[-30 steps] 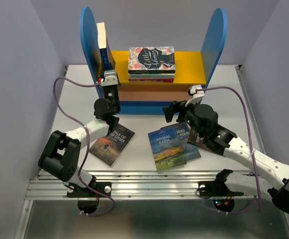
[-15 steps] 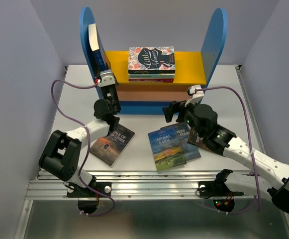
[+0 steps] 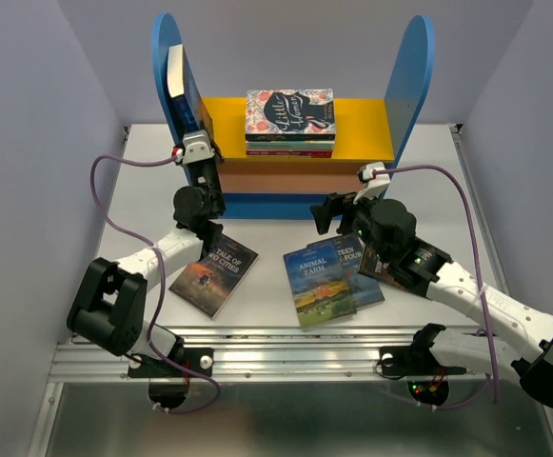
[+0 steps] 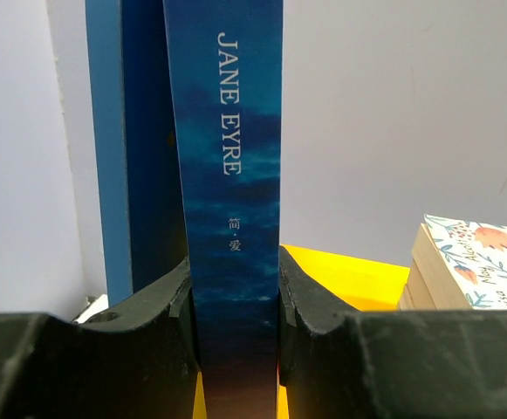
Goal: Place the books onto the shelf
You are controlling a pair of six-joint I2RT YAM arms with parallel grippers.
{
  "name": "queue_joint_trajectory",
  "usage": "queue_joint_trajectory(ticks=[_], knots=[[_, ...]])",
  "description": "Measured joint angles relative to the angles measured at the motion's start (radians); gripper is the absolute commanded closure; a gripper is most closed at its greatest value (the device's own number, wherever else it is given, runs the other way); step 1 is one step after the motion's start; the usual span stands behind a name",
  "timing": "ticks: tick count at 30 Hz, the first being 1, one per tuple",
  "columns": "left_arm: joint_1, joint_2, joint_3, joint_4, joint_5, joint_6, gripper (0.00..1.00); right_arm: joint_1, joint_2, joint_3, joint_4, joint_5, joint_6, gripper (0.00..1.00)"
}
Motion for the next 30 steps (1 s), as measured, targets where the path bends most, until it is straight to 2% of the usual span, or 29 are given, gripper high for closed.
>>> queue_joint_trajectory(ticks=[6,10,15,16,19,21,30], knots=[[0.024,-0.008,0.0,-0.027,0.048,-0.041,0.93,0.0,0.0,0.0,0.0,0.0,0.0,0.0],[0.046,-0.013,0.004,-0.051,0.09,-0.069,0.99,0.0,0.0,0.0,0.0,-0.001,0.0,0.0],[0.082,-0.014,0.016,-0.087,0.136,-0.094,1.0,0.0,0.0,0.0,0.0,-0.001,-0.004,0.0],[0.089,-0.014,0.018,-0.092,0.144,-0.099,0.99,0.0,0.0,0.0,0.0,-0.001,-0.005,0.0],[0.107,-0.016,0.019,-0.103,0.168,-0.112,0.87,0.0,0.004,0.0,0.0,-0.001,-0.01,0.0],[0.114,-0.021,0.019,-0.114,0.178,-0.118,0.83,0.0,0.006,0.0,0.0,-0.002,-0.011,0.0],[0.135,-0.032,0.051,-0.197,0.219,-0.137,0.82,0.0,0.006,0.0,0.0,-0.005,-0.016,0.0]])
